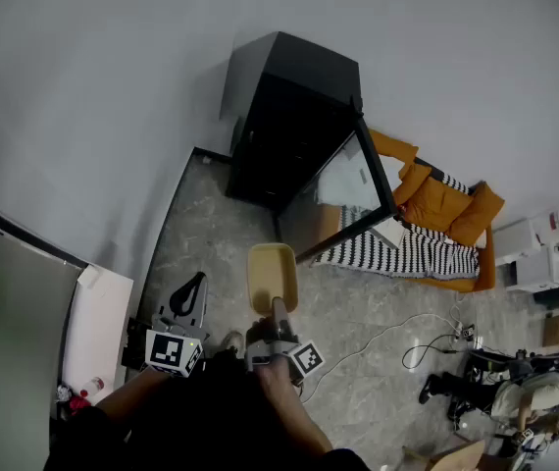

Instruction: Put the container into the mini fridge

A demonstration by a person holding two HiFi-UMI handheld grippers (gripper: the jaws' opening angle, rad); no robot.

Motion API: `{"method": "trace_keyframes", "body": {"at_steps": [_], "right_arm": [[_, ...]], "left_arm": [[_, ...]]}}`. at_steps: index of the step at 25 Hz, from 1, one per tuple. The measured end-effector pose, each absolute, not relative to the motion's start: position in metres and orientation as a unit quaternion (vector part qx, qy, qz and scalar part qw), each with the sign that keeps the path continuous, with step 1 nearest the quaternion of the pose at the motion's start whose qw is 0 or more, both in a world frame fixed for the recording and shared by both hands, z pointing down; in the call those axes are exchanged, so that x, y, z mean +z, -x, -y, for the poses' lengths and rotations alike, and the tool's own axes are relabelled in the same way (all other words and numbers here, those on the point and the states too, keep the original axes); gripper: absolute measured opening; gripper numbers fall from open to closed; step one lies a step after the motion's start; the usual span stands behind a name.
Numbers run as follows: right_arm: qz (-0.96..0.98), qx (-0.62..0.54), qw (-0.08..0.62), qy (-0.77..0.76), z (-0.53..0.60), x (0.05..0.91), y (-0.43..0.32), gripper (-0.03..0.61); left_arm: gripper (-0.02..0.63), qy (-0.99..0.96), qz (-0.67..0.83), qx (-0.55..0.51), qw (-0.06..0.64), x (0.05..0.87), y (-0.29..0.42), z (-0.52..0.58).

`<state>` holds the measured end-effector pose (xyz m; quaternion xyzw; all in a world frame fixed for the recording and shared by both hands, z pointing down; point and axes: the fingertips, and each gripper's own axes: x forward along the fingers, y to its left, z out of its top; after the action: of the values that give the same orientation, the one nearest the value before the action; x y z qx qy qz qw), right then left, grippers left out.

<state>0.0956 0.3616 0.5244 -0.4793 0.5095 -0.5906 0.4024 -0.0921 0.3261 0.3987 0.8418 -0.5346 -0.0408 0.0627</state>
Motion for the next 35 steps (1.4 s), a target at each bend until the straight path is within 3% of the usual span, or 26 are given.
{"method": "trace_keyframes", "body": {"at_steps": [18, 35], "right_arm": [[-0.490, -0.599, 0.421, 0.473, -0.358, 0.525, -0.093, 0.186], [-0.473, -0.594, 0.432, 0.486, -0.357, 0.529, -0.040, 0.186]], "left_arm": [[0.008, -0.835, 0.545, -0.037, 0.073, 0.388, 0.100, -0.322], [0.008, -0.848, 0.526, -0.035, 0.058, 0.392, 0.151, -0.321]]}}
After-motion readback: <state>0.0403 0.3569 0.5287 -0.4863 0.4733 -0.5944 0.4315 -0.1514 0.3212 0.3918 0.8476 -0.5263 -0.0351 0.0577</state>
